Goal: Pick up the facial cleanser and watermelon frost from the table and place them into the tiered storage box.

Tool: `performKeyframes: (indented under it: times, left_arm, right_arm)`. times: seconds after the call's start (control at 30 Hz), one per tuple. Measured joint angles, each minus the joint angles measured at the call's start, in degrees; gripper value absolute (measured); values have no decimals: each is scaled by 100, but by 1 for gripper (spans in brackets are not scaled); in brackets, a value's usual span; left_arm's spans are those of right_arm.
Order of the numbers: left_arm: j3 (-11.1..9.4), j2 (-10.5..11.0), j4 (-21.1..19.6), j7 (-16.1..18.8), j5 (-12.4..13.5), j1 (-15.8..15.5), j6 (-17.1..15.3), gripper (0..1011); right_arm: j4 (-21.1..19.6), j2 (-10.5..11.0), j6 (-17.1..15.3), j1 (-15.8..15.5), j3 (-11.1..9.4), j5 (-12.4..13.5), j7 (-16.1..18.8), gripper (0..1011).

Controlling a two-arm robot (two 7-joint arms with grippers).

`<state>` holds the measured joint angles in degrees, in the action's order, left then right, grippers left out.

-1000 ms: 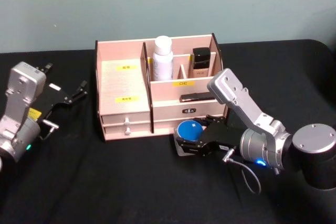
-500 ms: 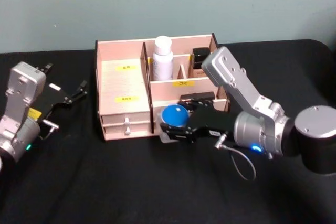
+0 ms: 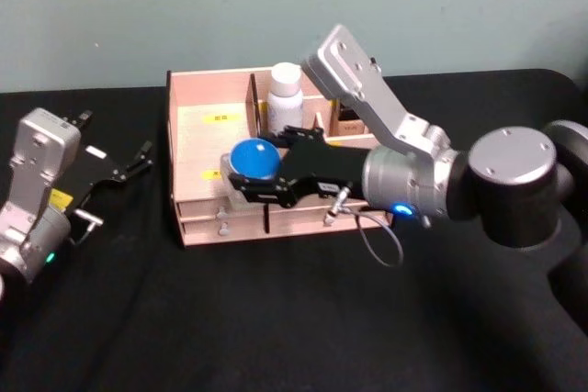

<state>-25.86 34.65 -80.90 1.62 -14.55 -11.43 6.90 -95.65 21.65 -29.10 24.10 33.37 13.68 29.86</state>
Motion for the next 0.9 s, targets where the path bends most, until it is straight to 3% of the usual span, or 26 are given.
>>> performKeyframes:
  times: [0.43, 0.9]
  left_arm:
    - [0, 0, 0, 0, 0, 0, 0, 1009]
    - [0, 0, 0, 0, 0, 0, 0, 1010]
  right_arm:
    - [790, -411, 30, 633, 304, 19, -52, 730]
    - [1607, -841, 99, 1045, 412, -100, -262, 731]
